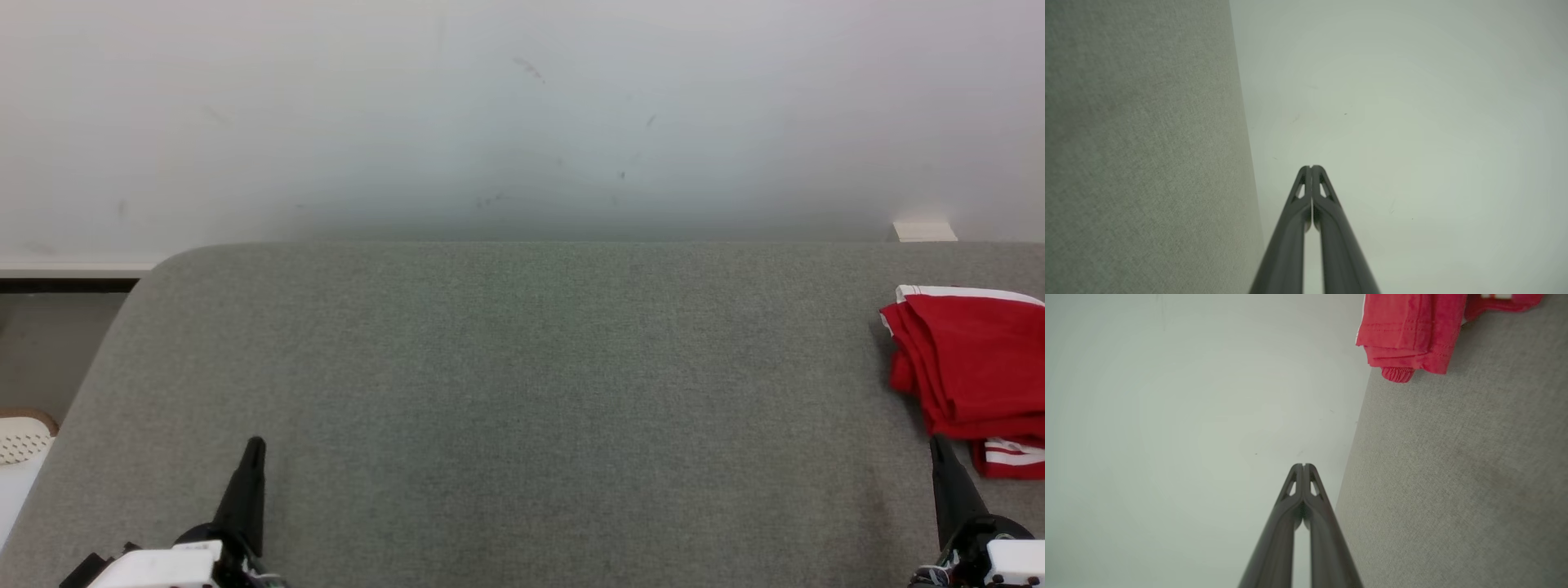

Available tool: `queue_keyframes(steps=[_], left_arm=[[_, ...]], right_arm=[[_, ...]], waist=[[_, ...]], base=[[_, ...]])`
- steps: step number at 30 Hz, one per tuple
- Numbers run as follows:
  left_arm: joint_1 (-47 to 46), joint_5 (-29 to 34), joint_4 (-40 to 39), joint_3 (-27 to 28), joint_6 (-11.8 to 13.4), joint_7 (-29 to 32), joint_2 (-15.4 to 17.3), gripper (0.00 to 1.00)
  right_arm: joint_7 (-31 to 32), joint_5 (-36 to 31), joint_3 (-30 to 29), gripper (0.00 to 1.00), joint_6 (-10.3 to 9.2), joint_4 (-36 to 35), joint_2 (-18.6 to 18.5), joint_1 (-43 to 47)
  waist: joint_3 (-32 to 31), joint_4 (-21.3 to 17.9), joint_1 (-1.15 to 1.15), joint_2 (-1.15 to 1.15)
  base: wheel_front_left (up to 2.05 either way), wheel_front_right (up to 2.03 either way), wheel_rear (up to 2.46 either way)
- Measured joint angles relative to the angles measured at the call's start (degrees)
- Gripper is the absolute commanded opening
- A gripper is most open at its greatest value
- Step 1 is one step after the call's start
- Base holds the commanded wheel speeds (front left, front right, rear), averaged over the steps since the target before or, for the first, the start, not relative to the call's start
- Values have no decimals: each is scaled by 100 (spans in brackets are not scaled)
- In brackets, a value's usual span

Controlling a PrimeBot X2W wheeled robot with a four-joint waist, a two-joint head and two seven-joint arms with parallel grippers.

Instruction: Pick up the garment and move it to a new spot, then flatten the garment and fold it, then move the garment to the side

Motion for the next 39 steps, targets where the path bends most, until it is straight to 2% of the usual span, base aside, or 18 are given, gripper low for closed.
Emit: queue_keyframes(steps=[39], left_arm=[[-1,0,-1,0,0,0,0,0]], right_arm=[[2,-1,-13,0,0,1,8,-2]], waist=[[0,0,0,0]], base=[[0,0,0]])
